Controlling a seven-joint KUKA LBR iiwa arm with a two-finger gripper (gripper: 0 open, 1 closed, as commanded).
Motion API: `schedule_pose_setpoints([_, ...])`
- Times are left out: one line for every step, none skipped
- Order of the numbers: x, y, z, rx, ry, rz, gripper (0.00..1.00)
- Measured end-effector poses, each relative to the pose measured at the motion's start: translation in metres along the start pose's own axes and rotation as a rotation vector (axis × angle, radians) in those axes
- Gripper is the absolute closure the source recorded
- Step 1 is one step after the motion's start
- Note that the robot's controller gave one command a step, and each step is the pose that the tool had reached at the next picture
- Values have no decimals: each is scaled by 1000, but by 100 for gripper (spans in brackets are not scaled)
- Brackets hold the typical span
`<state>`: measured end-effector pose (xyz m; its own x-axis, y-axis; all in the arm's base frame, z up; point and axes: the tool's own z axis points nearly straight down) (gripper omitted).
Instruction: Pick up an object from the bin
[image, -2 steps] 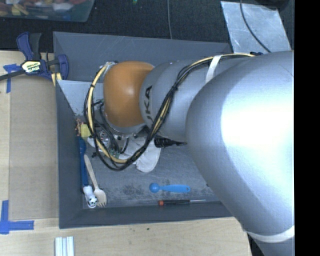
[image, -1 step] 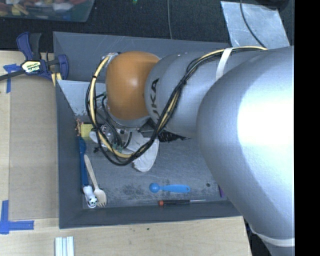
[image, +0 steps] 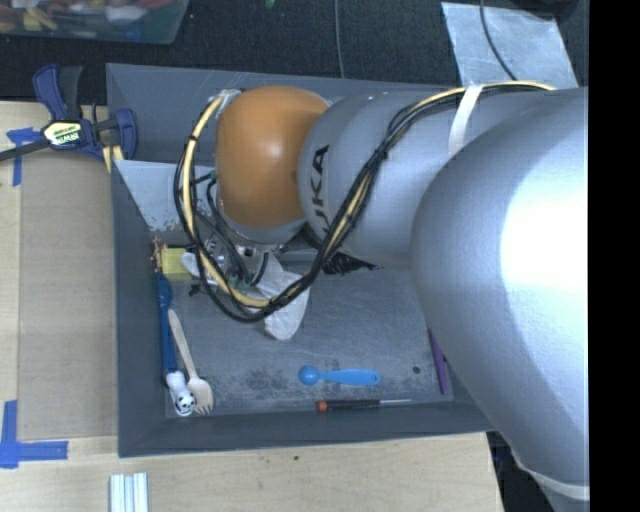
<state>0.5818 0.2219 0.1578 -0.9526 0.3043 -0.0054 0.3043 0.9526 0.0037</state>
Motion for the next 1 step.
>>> schedule_pose_setpoints([0, -1, -12, 1, 1, 0, 100])
